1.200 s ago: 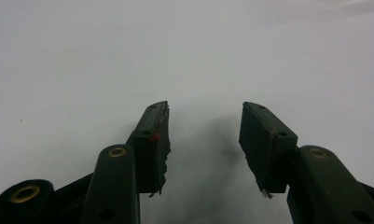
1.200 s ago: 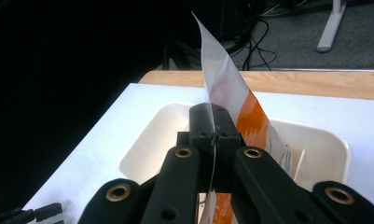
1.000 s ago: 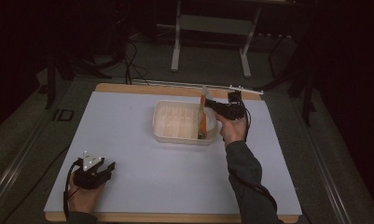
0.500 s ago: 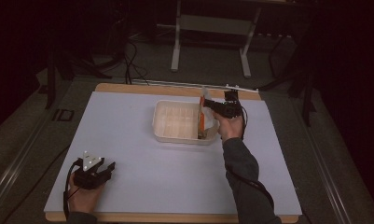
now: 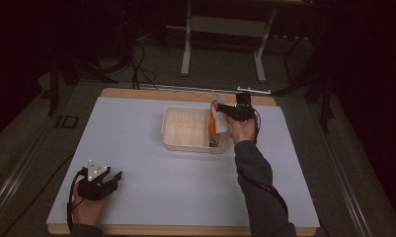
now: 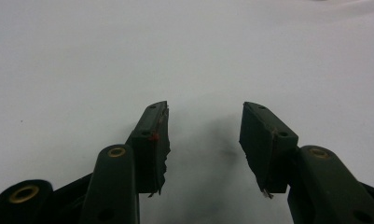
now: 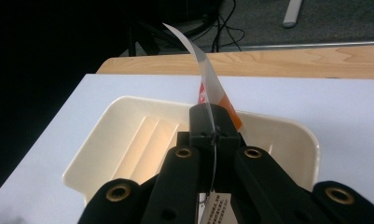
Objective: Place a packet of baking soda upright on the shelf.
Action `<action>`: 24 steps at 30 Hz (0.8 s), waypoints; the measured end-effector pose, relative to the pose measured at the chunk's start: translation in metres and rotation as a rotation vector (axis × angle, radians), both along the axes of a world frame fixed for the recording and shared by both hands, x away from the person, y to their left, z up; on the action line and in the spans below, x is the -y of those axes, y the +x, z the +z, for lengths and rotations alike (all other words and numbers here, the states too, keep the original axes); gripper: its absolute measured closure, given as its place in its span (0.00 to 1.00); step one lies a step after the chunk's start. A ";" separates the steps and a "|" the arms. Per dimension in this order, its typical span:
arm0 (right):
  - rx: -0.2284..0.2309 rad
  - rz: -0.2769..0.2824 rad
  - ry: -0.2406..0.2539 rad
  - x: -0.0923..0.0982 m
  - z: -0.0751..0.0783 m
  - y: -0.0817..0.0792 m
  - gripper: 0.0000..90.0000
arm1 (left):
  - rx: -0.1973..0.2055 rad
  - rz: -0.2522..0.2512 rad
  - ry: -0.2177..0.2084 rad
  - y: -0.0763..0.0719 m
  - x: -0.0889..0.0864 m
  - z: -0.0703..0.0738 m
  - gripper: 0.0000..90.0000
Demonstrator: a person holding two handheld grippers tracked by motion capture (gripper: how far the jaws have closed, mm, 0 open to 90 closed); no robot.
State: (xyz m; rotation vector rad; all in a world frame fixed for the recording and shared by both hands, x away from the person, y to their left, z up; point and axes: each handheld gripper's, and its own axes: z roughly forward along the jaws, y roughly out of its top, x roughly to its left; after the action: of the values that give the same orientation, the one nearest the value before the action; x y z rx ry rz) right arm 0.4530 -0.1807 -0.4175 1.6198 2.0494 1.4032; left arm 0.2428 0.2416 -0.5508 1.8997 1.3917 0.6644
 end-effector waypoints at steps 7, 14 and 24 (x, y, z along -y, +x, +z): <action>-0.006 -0.010 -0.007 0.001 0.002 0.002 1.00 | 0.000 0.000 -0.001 0.000 0.000 0.000 0.58; 0.007 0.016 -0.021 -0.001 0.006 0.000 0.83 | -0.002 0.000 -0.001 0.000 0.000 0.000 0.58; 0.051 0.074 -0.083 -0.006 0.021 -0.007 0.70 | -0.001 0.000 -0.001 0.000 0.000 0.000 0.58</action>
State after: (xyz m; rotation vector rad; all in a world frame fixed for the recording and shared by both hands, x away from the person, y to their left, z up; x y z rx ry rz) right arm 0.4456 -0.1743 -0.3968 1.4754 2.1284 1.3492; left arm 0.2429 0.2416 -0.5509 1.8997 1.3922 0.6625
